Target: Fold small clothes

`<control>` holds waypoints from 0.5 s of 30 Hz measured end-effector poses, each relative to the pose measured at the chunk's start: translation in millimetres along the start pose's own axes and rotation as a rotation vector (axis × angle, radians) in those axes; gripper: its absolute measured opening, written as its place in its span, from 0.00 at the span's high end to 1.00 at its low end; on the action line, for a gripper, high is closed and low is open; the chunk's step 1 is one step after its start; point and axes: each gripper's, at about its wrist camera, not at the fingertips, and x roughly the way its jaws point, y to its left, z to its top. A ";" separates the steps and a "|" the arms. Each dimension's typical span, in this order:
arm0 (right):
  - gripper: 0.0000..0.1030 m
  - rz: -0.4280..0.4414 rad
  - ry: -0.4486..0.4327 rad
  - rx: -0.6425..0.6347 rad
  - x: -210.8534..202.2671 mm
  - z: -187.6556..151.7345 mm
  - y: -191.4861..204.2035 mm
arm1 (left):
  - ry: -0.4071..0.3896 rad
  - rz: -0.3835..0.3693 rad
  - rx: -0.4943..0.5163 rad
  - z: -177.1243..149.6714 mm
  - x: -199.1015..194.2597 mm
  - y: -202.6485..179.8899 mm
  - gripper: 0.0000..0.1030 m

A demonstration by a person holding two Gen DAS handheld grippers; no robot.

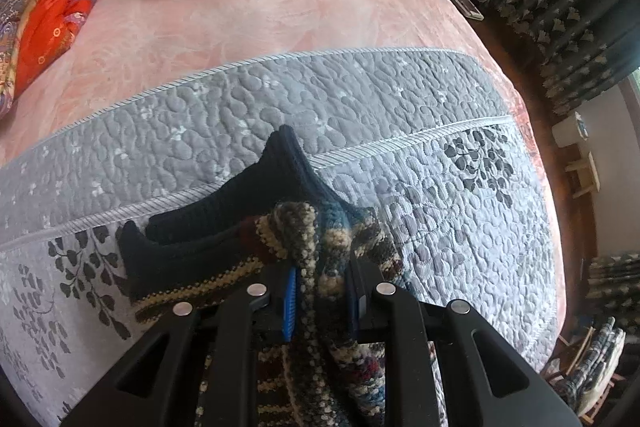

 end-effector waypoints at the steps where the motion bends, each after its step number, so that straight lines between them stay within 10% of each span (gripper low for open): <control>1: 0.89 0.001 0.004 0.006 1.2 -1.2 -2.5 | 0.001 0.003 0.001 0.2 3.2 -2.4 0.81; 15: 0.89 -0.003 0.046 0.063 20.5 -28.0 -37.4 | 0.018 0.088 0.053 -3.4 55.9 -38.6 0.81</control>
